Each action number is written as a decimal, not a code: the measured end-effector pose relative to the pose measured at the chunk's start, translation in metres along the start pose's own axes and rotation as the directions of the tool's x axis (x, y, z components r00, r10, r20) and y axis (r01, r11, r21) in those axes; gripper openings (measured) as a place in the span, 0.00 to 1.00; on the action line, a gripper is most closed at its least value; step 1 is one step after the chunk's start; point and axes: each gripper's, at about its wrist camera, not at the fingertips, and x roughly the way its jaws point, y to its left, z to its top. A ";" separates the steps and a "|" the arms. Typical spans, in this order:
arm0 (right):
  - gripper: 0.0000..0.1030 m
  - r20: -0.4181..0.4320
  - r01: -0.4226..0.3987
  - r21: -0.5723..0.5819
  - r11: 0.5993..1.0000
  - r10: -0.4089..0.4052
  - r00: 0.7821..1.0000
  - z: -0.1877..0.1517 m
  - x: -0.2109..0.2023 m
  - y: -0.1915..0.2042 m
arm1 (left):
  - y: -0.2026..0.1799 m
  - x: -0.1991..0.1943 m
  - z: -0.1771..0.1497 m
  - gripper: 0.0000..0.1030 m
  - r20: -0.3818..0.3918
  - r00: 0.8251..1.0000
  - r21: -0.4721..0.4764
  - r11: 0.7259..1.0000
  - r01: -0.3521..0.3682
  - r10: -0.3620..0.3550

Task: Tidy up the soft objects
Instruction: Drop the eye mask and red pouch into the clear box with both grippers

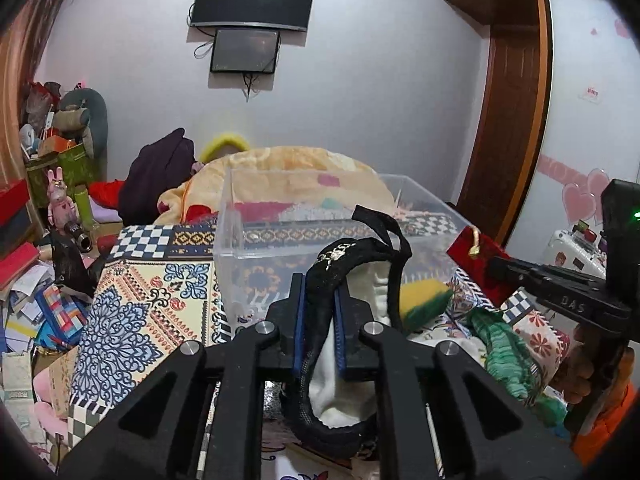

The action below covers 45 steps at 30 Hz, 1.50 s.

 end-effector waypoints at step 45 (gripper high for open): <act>0.14 -0.185 -0.015 -0.147 0.989 -0.013 0.983 0.068 0.107 0.023 | 0.013 0.114 0.078 0.11 -0.129 0.985 0.065 0.992 -0.108 0.116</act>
